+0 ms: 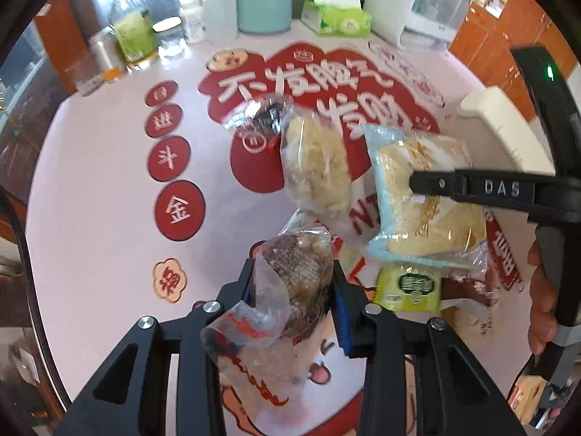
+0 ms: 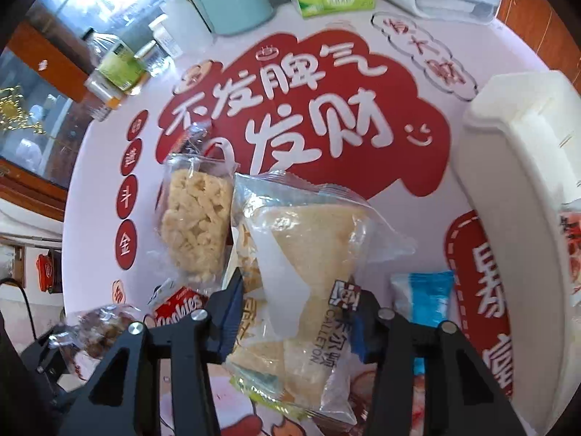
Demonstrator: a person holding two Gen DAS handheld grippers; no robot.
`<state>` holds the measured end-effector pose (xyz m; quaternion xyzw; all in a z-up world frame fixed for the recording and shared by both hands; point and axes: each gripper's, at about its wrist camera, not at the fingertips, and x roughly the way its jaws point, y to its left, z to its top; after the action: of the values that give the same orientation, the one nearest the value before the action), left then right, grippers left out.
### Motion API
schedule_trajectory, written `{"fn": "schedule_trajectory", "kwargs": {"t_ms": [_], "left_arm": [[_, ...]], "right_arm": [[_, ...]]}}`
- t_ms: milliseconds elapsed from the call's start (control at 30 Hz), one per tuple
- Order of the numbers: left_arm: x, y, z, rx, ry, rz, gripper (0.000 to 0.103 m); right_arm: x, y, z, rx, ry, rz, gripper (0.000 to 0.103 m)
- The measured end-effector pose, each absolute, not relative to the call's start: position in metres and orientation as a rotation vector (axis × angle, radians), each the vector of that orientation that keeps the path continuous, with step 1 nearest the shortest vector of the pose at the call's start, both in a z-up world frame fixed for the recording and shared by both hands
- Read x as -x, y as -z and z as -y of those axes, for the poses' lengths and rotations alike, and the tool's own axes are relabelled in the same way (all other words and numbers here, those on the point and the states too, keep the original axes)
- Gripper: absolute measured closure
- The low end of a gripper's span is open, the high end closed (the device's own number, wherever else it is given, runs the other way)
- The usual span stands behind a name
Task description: Organize snacks
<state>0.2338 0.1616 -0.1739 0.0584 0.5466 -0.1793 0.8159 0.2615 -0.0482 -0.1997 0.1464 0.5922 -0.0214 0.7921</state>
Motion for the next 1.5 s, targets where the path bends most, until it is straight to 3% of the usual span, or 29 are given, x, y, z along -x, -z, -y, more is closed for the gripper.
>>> {"fn": "schedule_trajectory", "kwargs": {"t_ms": [367,633,900,1133,1500], "left_arm": [[-0.176,0.099,-0.140,-0.053,0.397,-1.057,0.067],[-0.146,0.071,-0.059,-0.064,0.502,-1.042,0.067],[-0.144,0.043,0.052,-0.091,0.478,-0.997,0.067],[-0.158,0.049,0.149,-0.071,0.425,-1.021,0.067],[-0.187,0.065,0.211,-0.095,0.301,-1.056,0.067]], "right_arm": [[-0.174,0.105,0.073,-0.296,-0.033,-1.050,0.058],[-0.111,0.059,0.136,-0.286,0.044,-0.955,0.058],[-0.095,0.048,0.230,-0.322,0.061,-0.906,0.058],[-0.106,0.052,0.314,-0.288,0.013,-0.922,0.057],[-0.136,0.059,0.378,-0.288,-0.048,-0.934,0.057]]}}
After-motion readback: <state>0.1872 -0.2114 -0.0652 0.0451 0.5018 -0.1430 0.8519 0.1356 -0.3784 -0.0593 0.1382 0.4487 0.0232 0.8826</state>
